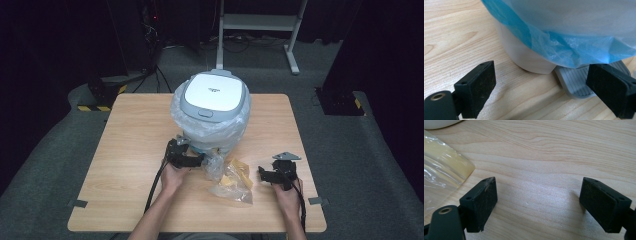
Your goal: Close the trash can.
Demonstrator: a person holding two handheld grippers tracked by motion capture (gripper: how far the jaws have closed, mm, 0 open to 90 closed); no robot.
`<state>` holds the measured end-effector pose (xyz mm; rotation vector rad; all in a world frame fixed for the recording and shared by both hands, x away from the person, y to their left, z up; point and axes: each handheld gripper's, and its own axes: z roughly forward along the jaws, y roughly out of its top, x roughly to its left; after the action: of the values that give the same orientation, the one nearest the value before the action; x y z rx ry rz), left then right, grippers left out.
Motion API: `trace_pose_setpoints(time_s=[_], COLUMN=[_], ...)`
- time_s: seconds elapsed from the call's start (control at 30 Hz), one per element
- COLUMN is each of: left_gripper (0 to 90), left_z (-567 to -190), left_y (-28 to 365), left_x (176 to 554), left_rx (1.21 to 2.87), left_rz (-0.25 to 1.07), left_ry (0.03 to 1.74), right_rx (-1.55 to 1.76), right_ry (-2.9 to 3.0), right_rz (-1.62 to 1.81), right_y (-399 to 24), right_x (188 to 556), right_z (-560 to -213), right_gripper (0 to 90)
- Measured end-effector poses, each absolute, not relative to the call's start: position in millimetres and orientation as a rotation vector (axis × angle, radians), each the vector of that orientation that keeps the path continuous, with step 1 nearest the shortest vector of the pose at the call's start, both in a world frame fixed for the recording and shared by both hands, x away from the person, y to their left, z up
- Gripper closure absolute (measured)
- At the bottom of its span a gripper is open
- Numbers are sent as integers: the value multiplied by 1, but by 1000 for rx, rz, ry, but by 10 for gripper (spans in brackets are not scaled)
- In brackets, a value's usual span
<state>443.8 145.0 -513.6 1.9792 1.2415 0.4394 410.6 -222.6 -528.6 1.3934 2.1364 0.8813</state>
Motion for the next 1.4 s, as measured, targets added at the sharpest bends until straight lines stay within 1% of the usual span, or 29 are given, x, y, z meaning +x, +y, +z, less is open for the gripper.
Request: trace_pose_setpoints(time_s=[0.3,0.6,0.97,1.0,1.13,1.27,1.4], left_gripper=[95,96,107,107,108,110,116], left_z=[-518,-520,-528,-528,-528,-528,-528], left_y=[145,144,144,145,144,144,143], left_x=[441,440,438,438,438,438,437], left_rx=[1940,1954,1929,1952,1953,1957,1952], left_rz=[445,459,464,470,477,482,493], left_ry=[1257,1247,1251,1240,1235,1235,1230], right_rx=[1393,1380,1343,1346,1362,1382,1369], right_ry=[2138,2152,2188,2189,2212,2245,2242], right_rz=[886,891,903,905,902,952,1038], right_y=[-222,-222,-222,-222,-225,-226,-223], right_x=[410,410,411,411,410,406,398], right_z=[-529,-528,-528,-528,-526,-520,-511], right_gripper=[149,151,143,144,156,162,190])
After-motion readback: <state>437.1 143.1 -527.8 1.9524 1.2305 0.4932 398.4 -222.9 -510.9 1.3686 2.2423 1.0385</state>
